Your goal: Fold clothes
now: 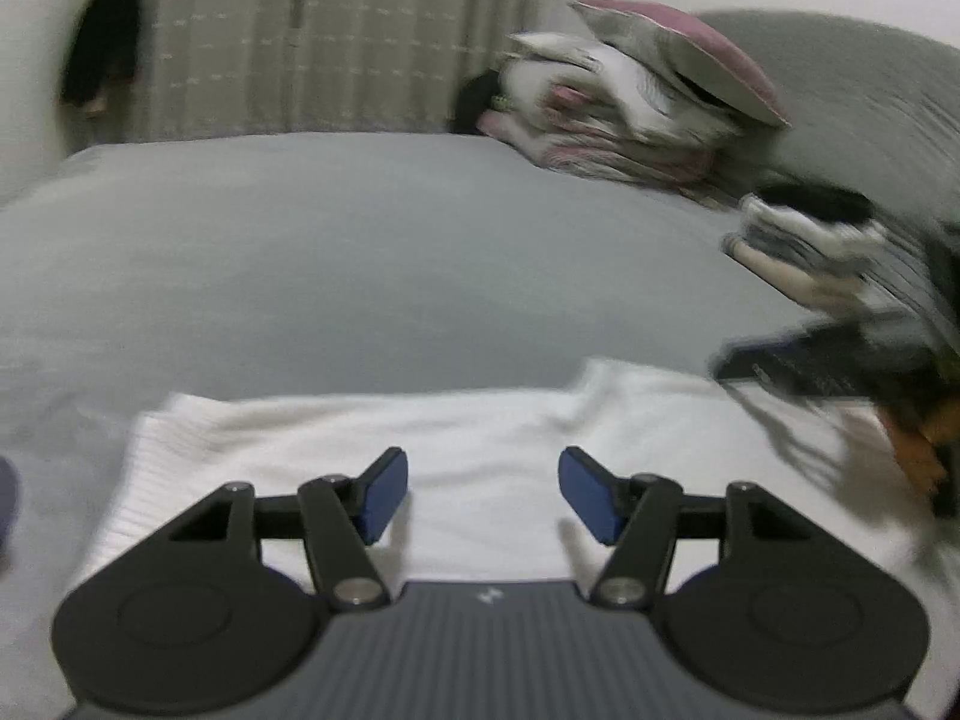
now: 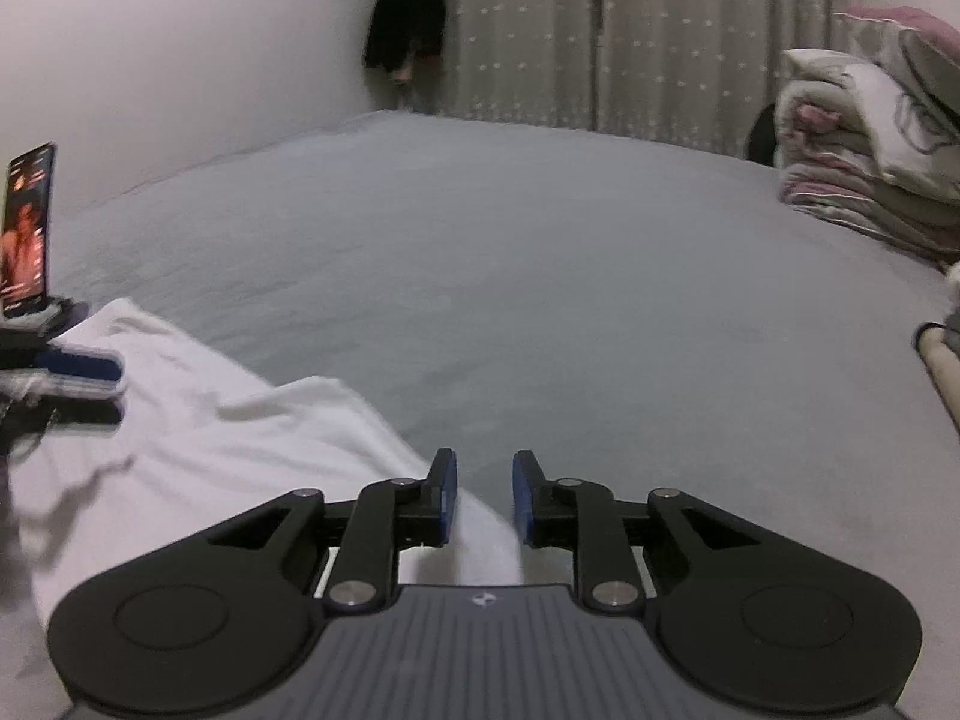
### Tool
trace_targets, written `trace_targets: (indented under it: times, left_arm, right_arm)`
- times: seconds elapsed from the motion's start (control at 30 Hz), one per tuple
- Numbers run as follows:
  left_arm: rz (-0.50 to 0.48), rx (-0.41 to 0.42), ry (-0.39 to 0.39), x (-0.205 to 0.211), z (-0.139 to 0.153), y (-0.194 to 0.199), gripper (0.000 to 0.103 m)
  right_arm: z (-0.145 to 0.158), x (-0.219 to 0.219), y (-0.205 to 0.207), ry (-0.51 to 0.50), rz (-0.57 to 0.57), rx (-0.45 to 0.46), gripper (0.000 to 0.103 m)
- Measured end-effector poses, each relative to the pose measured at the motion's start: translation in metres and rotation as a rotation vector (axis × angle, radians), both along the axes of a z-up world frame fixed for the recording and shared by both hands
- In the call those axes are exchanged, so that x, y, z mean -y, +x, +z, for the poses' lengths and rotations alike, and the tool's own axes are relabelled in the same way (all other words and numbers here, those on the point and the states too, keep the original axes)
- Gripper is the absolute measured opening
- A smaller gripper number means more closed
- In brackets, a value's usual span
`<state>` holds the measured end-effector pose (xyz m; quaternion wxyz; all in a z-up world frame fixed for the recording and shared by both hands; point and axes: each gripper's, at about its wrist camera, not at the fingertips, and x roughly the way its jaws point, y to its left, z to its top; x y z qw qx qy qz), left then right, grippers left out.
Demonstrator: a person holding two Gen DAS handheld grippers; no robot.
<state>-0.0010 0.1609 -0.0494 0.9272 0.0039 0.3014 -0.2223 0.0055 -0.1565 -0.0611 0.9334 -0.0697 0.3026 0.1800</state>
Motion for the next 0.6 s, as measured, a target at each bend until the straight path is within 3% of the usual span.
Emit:
trace_targets:
  times: [0.23, 0.6]
  left_arm:
    - [0.172, -0.026, -0.025, -0.045, -0.003, 0.028, 0.046]
    - [0.219, -0.027, -0.001, -0.047, -0.016, 0.040, 0.040]
  right_arm:
    - [0.006, -0.028, 0.010, 0.000, 0.059, -0.004, 0.026]
    - [-0.007, -0.065, 0.046, 0.067, 0.078, -0.096, 0.025]
